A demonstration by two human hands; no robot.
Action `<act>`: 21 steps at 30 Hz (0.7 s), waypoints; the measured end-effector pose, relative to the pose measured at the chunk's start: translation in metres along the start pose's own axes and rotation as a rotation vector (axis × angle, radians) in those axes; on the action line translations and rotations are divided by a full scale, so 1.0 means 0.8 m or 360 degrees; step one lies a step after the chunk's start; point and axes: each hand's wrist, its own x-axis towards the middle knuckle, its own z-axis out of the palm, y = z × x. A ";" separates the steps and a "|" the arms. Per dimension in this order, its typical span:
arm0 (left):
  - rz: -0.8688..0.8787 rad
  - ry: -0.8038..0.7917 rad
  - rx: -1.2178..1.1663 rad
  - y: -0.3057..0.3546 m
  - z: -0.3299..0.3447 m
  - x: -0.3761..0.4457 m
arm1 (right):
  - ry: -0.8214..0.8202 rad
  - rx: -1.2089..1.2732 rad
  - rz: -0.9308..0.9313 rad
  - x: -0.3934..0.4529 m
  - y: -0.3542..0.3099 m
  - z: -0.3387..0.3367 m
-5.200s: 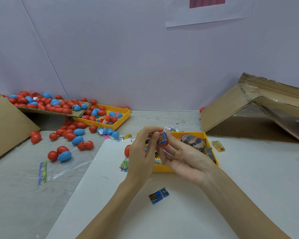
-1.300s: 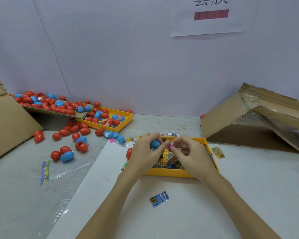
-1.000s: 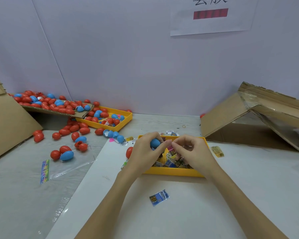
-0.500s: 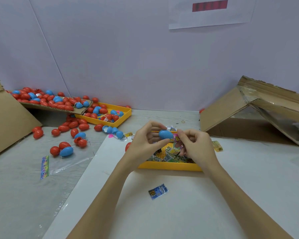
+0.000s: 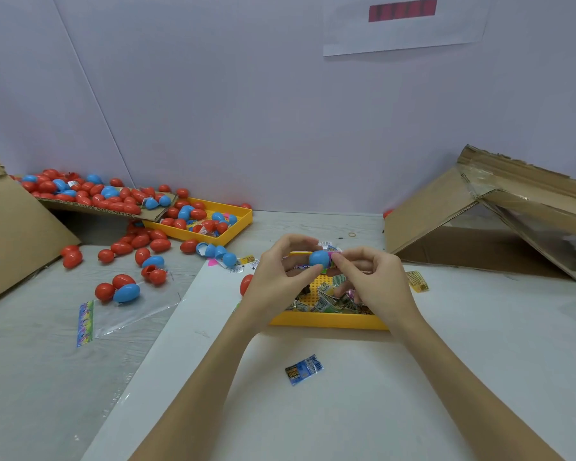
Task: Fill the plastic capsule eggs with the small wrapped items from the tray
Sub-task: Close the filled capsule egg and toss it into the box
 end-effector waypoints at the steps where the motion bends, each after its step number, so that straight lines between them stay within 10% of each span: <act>1: -0.0016 -0.0001 -0.0045 0.000 0.000 0.000 | -0.0012 0.0044 0.0003 0.001 -0.001 -0.001; 21: 0.0016 0.0152 -0.0109 0.002 0.001 0.001 | -0.0075 0.0040 -0.0099 0.003 0.001 -0.003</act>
